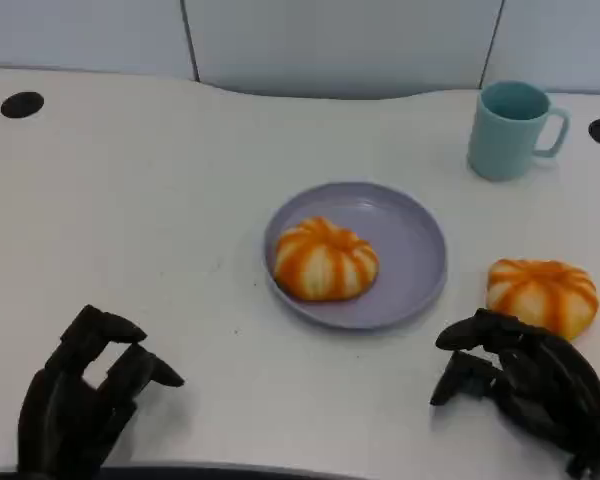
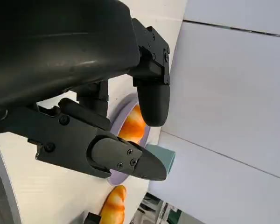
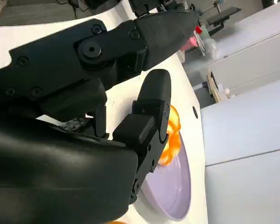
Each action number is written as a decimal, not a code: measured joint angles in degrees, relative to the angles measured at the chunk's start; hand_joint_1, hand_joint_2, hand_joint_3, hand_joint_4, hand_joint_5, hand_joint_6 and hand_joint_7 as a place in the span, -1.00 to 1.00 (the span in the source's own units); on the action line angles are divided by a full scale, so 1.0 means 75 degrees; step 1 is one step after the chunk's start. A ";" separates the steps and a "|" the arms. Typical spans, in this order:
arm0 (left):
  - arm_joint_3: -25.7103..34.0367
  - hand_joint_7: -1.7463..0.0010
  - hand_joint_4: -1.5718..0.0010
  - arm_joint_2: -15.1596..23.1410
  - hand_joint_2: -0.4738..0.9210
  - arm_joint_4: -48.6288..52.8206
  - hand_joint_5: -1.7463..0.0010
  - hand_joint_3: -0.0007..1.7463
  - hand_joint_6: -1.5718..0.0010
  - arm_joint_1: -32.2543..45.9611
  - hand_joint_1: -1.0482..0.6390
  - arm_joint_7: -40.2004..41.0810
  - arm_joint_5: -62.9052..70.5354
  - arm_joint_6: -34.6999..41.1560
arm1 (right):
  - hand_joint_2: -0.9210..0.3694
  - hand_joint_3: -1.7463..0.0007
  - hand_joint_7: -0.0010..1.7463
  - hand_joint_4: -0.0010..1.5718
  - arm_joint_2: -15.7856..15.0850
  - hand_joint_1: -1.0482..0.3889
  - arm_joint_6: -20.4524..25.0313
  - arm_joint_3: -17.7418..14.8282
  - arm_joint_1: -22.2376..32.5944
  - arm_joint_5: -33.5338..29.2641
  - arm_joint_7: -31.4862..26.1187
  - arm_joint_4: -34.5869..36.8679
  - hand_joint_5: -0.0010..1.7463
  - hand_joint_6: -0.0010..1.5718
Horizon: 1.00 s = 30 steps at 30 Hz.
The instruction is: Grasp the bread from the table and place it into the plate.
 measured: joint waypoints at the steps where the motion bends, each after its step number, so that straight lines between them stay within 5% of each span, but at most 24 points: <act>1: 0.0000 -0.93 0.40 0.0000 0.99 0.0000 -1.00 -0.99 0.63 0.0000 -0.47 0.0000 0.0008 -0.0002 | -1.00 0.90 -0.18 -0.17 0.0000 -0.30 -0.0016 0.0005 0.0001 -0.0011 -0.0007 -0.0001 0.54 0.06; 30: -0.0016 -1.00 0.44 -0.0004 0.99 0.0121 -1.00 -0.99 0.66 -0.0140 -0.48 0.0001 0.0402 -0.0065 | -1.00 0.88 -0.08 -0.20 -0.0043 -0.29 0.0035 0.0023 0.0013 -0.0096 -0.0079 -0.0085 0.57 -0.01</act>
